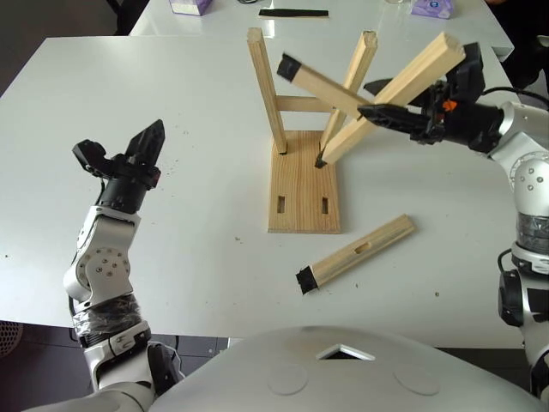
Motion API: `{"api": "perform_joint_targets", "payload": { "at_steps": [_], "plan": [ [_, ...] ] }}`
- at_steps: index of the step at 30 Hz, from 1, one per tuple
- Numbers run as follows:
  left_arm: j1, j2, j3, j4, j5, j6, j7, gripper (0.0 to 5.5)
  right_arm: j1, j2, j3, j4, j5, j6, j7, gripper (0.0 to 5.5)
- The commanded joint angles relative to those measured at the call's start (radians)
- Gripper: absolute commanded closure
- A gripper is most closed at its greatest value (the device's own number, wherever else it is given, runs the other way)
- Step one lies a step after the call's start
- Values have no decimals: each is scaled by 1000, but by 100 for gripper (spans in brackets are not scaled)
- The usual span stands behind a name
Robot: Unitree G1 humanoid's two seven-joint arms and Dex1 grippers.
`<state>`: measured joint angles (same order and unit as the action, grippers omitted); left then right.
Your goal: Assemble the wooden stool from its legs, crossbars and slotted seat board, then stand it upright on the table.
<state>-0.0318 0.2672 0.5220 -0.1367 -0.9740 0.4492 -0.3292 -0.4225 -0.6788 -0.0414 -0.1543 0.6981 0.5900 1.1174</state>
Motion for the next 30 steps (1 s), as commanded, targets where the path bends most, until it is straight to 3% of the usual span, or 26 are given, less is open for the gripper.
{"api": "perform_joint_targets", "payload": {
  "at_steps": [1,9,30],
  "plan": [
    [-52,-58,-3,-21,3,-33,94,242,35,-46,22,-32,-14,-9,71,351],
    [-68,-112,-58,-17,108,-70,192,242,56,-47,54,-37,-24,-6,115,351],
    [-49,-130,-108,2,173,-92,163,242,-51,14,179,137,-175,-152,187,351]
  ]
}}
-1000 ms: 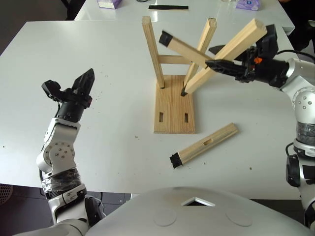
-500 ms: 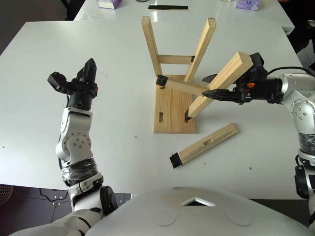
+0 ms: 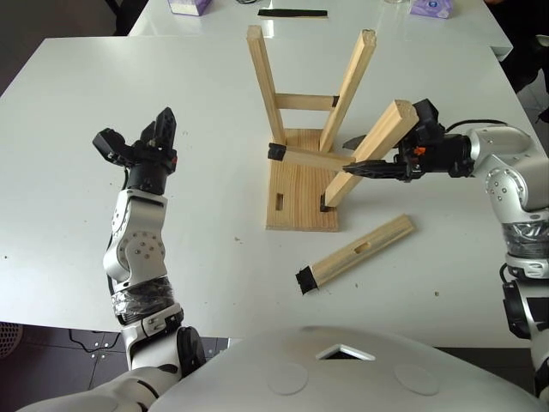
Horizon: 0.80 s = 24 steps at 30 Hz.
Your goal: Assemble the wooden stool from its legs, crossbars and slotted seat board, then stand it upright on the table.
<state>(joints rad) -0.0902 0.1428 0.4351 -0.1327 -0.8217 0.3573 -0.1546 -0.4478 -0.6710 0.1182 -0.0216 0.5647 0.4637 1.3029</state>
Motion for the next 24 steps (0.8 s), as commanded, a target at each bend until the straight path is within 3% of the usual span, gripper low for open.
{"api": "perform_joint_targets", "payload": {
  "at_steps": [1,13,24],
  "plan": [
    [10,-4,-29,-2,27,-1,-17,242,-30,11,22,-2,-43,-26,4,351],
    [41,-44,-112,-25,103,-31,-29,242,47,50,199,46,-244,-141,-47,351],
    [49,-45,-111,-9,118,-37,-43,242,22,72,183,49,-198,-61,-128,351]
  ]
}}
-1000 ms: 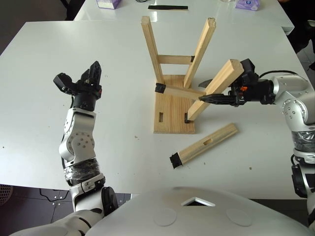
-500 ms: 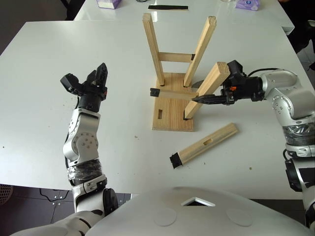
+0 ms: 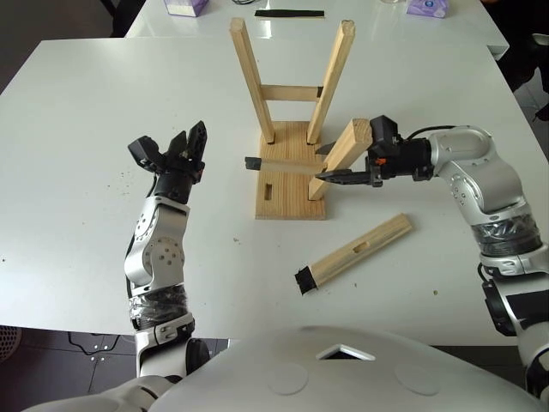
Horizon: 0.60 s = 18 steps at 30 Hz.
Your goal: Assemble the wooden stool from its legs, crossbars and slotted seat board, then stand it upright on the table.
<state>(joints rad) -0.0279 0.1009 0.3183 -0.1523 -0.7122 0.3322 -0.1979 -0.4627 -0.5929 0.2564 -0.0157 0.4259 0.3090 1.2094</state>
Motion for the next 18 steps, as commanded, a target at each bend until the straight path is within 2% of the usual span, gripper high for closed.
{"api": "perform_joint_targets", "payload": {
  "at_steps": [1,5,6,9,13,16,18],
  "plan": [
    [-14,-4,5,13,11,-14,0,242,35,-3,46,41,-60,97,-40,351],
    [-14,-7,-1,18,14,-20,-1,242,24,25,32,60,-72,74,-87,351],
    [-15,-8,-2,21,15,-24,1,242,19,33,27,73,-78,44,-93,313],
    [-17,-4,5,41,18,-31,1,242,14,54,2,88,-72,-3,-89,274],
    [-28,15,37,69,5,-32,0,242,28,63,-47,33,-27,29,-87,212],
    [-38,41,57,87,4,-22,-2,242,72,35,-73,-15,-32,57,-113,167],
    [-34,62,73,93,2,-9,-6,242,132,-21,-89,-48,-56,55,-106,167]
  ]
}}
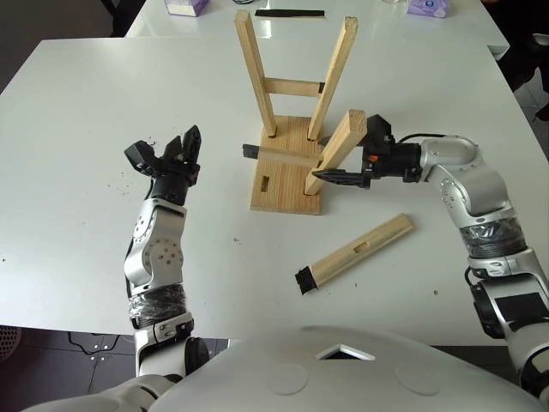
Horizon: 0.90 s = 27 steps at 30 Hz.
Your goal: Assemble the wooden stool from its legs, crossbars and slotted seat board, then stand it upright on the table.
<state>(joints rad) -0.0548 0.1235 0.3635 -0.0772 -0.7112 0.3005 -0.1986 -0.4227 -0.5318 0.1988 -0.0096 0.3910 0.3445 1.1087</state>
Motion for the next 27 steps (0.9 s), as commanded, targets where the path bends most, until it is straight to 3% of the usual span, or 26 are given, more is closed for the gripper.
{"api": "perform_joint_targets", "payload": {
  "at_steps": [1,5,9,13,20,23,27],
  "plan": [
    [1,51,36,17,0,30,-5,242,138,-125,-44,-65,-44,-3,4,167],
    [56,102,83,9,-3,65,-3,242,327,-261,-134,-188,-51,-27,28,167],
    [92,163,124,-7,-8,111,-5,242,453,-286,-157,-440,44,63,10,167],
    [76,207,125,-38,-23,175,-10,242,495,-277,-47,-604,46,115,-6,167],
    [98,123,45,-102,-3,186,13,242,370,-249,220,-430,-175,-14,72,167],
    [116,77,41,-124,-3,168,29,242,322,-246,262,-374,-217,-55,107,167],
    [161,9,36,-139,13,114,40,242,297,-351,282,-306,-255,-184,259,167]
  ]
}}
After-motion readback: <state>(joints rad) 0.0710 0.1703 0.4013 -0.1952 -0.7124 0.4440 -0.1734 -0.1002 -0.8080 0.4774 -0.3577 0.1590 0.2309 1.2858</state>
